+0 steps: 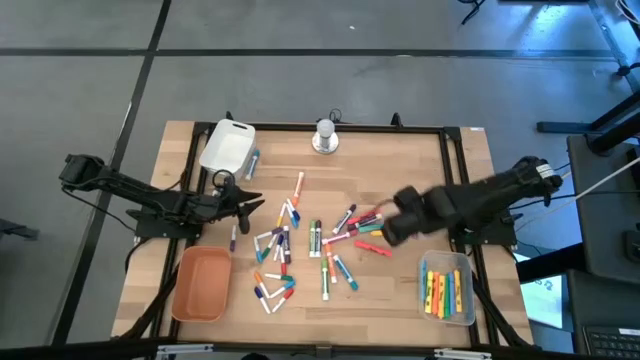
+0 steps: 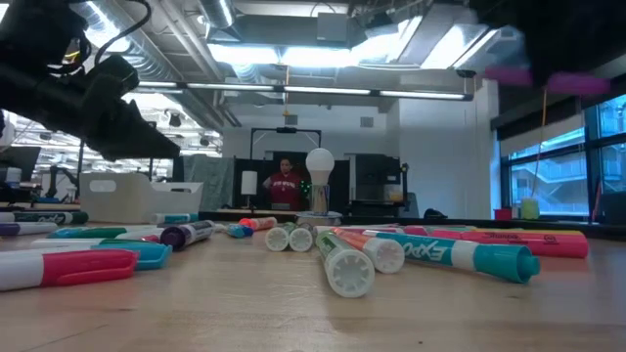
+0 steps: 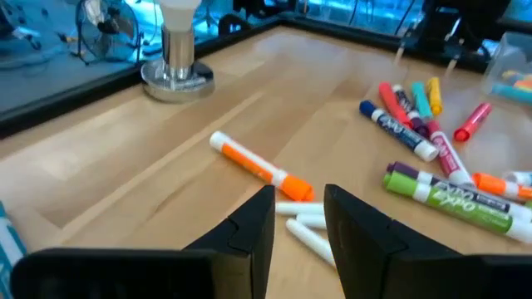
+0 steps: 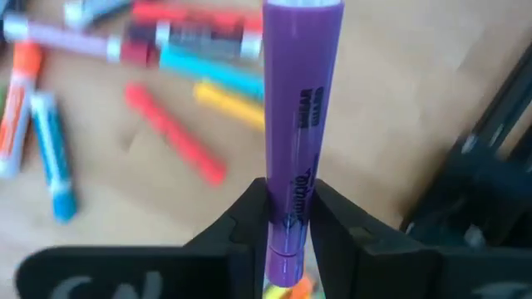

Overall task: Pick & Place Markers
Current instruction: Put the violet highlighter pen into the transparent bin, then put the yellow highlighter pen into the transparent bin

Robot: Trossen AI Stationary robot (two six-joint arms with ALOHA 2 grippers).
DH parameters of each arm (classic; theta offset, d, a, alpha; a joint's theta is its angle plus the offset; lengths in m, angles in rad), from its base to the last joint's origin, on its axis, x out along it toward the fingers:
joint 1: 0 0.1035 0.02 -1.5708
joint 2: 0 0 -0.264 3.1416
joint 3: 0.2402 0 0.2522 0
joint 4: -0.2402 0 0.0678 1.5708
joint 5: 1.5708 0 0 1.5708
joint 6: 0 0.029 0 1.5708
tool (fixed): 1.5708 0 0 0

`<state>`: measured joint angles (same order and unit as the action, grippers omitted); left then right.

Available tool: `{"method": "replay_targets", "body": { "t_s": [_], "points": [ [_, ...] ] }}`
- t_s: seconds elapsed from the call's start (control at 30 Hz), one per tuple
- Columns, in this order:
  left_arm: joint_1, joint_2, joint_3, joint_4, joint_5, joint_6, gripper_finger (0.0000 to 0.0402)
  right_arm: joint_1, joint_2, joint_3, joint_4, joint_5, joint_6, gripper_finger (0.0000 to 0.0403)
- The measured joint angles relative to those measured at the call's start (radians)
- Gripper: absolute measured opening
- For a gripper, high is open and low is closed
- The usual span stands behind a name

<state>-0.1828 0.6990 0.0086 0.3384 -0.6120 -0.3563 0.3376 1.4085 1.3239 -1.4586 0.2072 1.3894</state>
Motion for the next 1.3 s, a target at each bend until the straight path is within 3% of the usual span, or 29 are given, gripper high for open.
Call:
{"method": "replay_targets", "body": {
  "t_s": [0.27,0.5,0.67,0.97,1.07,1.2,1.3],
  "points": [
    [0.000,0.014,0.000,-0.002,0.081,-0.036,0.0102,0.308,0.037,-0.042,0.003,-0.156,0.397,0.0066],
    [0.000,0.013,0.000,0.003,0.131,-0.079,0.0102,0.500,0.109,-0.056,0.038,-0.388,0.665,0.0075],
    [0.000,0.013,0.000,0.005,0.134,-0.100,0.0102,0.540,0.142,-0.055,0.043,-0.472,0.693,0.0089],
    [0.000,0.013,0.000,0.009,0.129,-0.105,0.0102,0.512,0.136,-0.055,0.029,-0.469,0.636,0.0166],
    [0.000,0.013,0.000,0.010,0.120,-0.104,0.0102,0.476,0.129,-0.055,-0.038,-0.394,0.520,0.0183],
    [0.000,0.013,0.000,0.010,0.098,-0.091,0.0102,0.386,0.118,-0.055,-0.111,-0.057,0.340,0.0188],
    [0.000,0.013,0.000,0.015,0.097,-0.090,0.0102,0.296,0.117,-0.055,-0.073,0.173,0.085,0.0183]
  ]
}}
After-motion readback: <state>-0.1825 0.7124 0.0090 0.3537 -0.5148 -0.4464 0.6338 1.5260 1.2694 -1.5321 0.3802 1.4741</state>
